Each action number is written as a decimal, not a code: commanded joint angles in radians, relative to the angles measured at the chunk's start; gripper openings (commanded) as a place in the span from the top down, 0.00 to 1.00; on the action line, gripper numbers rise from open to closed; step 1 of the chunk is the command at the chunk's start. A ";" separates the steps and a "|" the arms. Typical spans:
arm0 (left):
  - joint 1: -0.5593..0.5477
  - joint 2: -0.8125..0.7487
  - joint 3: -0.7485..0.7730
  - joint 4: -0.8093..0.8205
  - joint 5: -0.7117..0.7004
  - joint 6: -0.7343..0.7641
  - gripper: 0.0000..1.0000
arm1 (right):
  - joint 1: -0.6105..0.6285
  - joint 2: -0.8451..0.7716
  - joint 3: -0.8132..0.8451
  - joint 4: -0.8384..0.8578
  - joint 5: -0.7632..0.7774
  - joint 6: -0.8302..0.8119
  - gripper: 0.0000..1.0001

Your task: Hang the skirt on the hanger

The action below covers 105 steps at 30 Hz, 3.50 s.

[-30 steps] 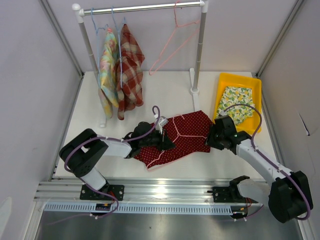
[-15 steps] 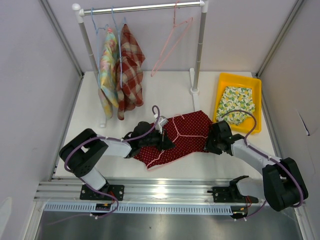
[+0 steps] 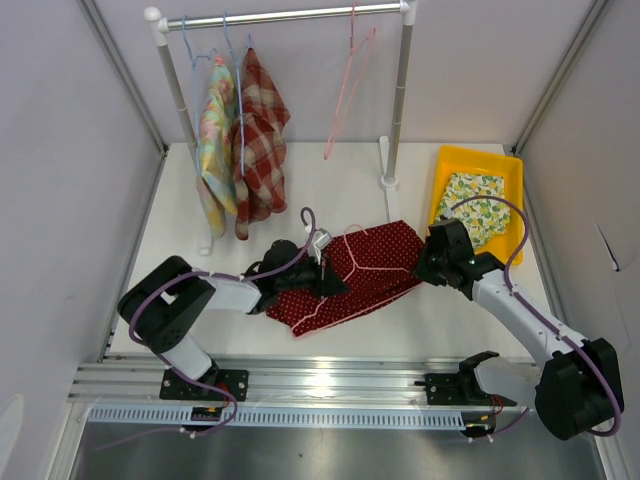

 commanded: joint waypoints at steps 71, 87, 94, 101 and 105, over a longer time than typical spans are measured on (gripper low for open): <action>0.134 0.023 -0.066 0.364 0.216 -0.116 1.00 | 0.044 0.071 0.140 -0.086 0.031 -0.022 0.76; 0.148 -0.011 -0.027 0.116 0.113 -0.039 1.00 | 0.030 0.092 0.179 -0.104 0.027 -0.040 0.80; 0.146 -0.087 -0.014 -0.067 0.007 0.038 1.00 | 0.015 0.097 0.209 -0.113 0.022 -0.046 0.87; 0.146 -0.112 -0.019 -0.082 -0.042 0.090 1.00 | -0.040 0.094 0.275 -0.146 -0.027 -0.069 0.90; 0.144 -0.109 -0.030 -0.059 -0.022 0.114 1.00 | -0.073 0.109 0.309 -0.162 -0.050 -0.086 0.90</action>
